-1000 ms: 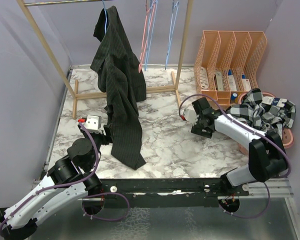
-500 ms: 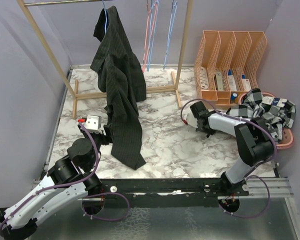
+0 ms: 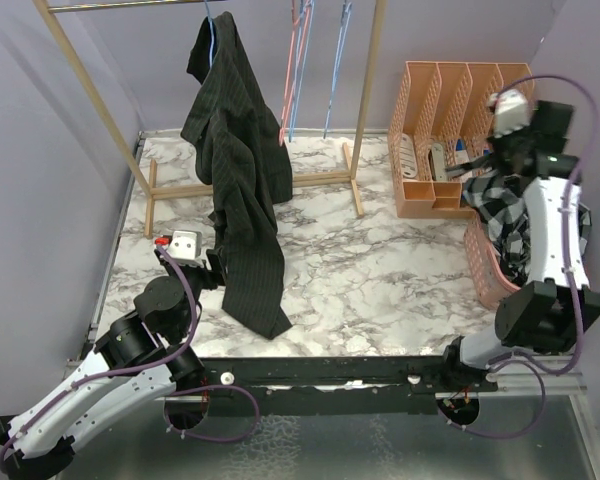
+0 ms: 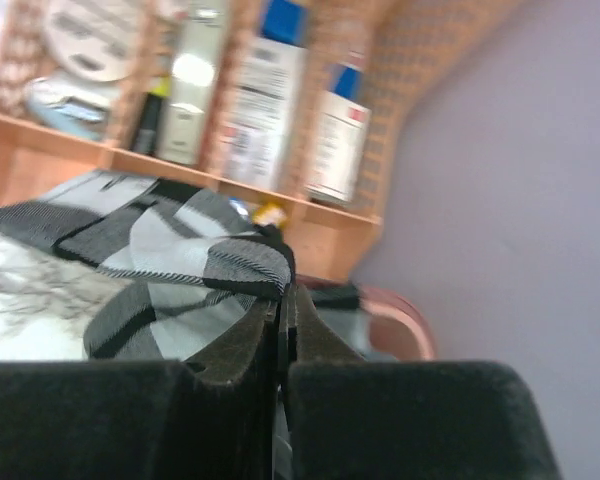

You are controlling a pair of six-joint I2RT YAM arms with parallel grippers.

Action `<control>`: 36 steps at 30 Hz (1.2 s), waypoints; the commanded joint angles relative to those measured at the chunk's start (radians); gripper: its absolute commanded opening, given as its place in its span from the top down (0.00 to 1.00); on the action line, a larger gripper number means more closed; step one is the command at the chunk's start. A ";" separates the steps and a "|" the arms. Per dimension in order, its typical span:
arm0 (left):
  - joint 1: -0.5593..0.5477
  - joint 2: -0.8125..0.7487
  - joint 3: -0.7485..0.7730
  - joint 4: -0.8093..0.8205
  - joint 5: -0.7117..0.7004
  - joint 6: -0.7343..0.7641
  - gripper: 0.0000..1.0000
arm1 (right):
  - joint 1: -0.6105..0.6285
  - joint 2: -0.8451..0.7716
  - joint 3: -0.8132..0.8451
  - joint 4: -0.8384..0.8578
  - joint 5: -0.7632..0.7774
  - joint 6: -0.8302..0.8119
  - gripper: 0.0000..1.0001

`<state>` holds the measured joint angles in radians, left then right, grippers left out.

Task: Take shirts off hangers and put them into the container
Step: Place the shirt in the bin.

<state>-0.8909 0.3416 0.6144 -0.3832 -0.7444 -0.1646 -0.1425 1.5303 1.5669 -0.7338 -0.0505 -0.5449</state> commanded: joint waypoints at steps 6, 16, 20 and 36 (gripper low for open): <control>0.007 -0.003 0.001 0.001 -0.026 -0.004 0.35 | -0.418 -0.182 -0.120 -0.040 -0.265 -0.070 0.99; 0.007 0.006 -0.002 0.007 -0.022 -0.001 0.35 | -0.454 -0.309 -0.566 -0.009 -0.298 -0.239 0.99; 0.007 0.012 -0.004 0.009 -0.023 -0.001 0.35 | -0.453 -0.213 -0.663 0.001 -0.287 -0.276 0.99; 0.007 0.028 -0.005 0.009 -0.023 0.000 0.34 | -0.454 0.005 -0.629 -0.081 -0.339 -0.296 0.87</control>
<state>-0.8894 0.3637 0.6144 -0.3832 -0.7498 -0.1654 -0.5911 1.4895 0.9535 -0.5976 -0.3656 -0.8261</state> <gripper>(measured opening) 0.654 0.066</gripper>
